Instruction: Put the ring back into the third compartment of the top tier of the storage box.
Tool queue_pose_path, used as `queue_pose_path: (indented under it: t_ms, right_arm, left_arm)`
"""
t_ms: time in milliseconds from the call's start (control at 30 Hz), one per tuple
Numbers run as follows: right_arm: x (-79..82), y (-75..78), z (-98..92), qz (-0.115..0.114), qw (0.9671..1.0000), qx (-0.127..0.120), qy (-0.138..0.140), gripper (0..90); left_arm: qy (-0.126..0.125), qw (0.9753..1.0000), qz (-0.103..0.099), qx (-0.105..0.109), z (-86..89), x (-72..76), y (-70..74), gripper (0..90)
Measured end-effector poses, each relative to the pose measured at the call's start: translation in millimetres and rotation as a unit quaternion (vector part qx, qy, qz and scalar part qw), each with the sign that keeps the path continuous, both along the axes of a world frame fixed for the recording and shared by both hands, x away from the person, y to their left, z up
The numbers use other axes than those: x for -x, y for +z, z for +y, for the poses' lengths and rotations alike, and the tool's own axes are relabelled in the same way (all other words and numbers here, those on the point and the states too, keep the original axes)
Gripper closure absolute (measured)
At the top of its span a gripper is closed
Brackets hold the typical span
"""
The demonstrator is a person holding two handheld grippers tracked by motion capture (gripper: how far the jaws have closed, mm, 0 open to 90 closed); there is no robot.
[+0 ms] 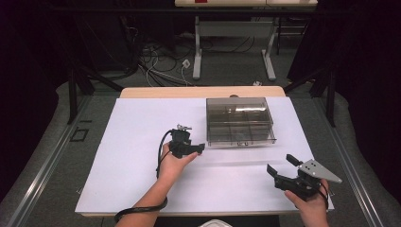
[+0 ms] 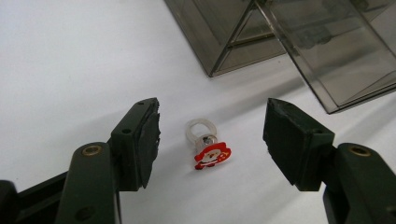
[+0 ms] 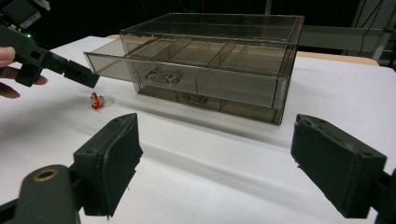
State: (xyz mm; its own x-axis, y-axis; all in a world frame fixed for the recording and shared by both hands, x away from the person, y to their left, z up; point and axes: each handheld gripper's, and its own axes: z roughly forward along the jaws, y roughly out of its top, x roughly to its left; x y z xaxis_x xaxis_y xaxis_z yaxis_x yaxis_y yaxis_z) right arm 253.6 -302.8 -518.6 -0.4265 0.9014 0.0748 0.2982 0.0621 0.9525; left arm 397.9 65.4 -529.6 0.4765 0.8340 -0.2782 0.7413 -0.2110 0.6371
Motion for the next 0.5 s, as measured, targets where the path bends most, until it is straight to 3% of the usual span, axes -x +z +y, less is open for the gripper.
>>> queue_pose_path:
  t_ms: [167, 500]
  right_arm:
    - [0.3, 0.2, -0.1, 0.002, 1.0, 0.0, 0.001, 15.1]
    - [0.0, 0.0, -0.1, 0.002, 1.0, -0.001, 0.003, 15.1]
  left_arm:
    - [-0.004, 0.9997, 0.025, 0.0, -3.0, -1.4, -2.2, 37.6]
    - [-0.002, 0.9989, 0.044, -0.014, -8.7, -3.7, -8.3, 42.9]
